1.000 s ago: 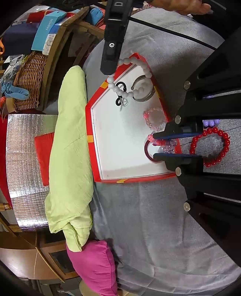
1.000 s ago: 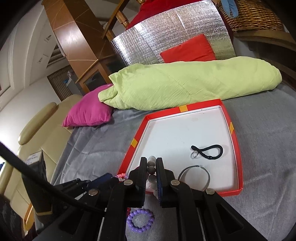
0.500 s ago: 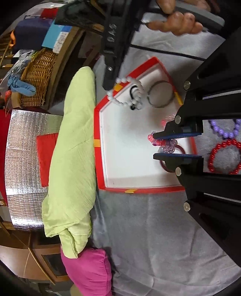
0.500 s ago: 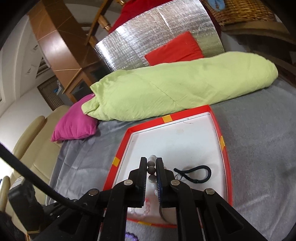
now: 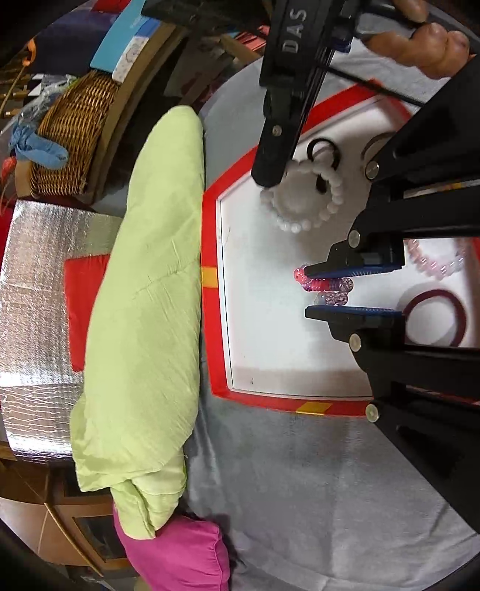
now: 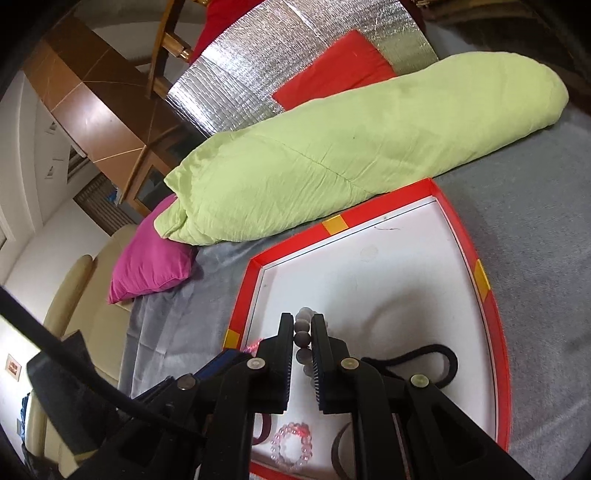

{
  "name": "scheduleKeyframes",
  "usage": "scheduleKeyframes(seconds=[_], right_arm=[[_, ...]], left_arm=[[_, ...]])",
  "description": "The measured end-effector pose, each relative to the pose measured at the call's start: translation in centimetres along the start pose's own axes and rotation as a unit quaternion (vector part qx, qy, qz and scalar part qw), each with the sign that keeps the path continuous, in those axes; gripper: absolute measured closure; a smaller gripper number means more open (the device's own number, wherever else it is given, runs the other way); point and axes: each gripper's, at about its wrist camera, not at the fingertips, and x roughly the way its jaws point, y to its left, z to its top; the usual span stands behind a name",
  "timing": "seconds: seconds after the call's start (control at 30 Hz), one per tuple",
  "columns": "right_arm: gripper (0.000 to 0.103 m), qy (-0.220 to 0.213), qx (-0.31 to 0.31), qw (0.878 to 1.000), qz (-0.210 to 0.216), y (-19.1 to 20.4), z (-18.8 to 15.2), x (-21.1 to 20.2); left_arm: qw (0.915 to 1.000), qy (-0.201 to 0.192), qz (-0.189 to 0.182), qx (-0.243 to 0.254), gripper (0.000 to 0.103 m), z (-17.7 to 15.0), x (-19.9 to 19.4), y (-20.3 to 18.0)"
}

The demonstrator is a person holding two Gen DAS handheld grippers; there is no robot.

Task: Organize jewelry
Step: 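Carry the clear pink bracelet over the box with left tool while right carries pearls, then open the left tool to drop the clear pink bracelet while right releases the pearl bracelet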

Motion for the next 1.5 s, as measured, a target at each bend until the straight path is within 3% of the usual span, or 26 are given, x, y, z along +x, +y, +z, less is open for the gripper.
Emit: scheduleKeyframes(seconds=[0.37,0.93,1.1,1.5], right_arm=[[0.092,0.033,0.03,0.999,0.018,-1.0,0.1,2.4],[0.092,0.049,0.041,0.998,0.029,-0.9,-0.8,1.9],[0.089,0.05,0.042,0.997,0.039,-0.8,-0.9,1.9],[0.089,0.039,0.049,0.998,0.032,-1.1,-0.6,1.1]], left_arm=[[0.9997,0.024,-0.005,0.002,0.088,-0.3,1.0,0.1],[0.9984,0.031,0.033,0.034,0.086,-1.1,0.9,0.1],[0.9978,0.023,0.045,0.043,0.064,-0.8,0.9,0.0],[0.9973,0.011,0.067,0.028,0.061,-0.6,-0.2,1.6]])
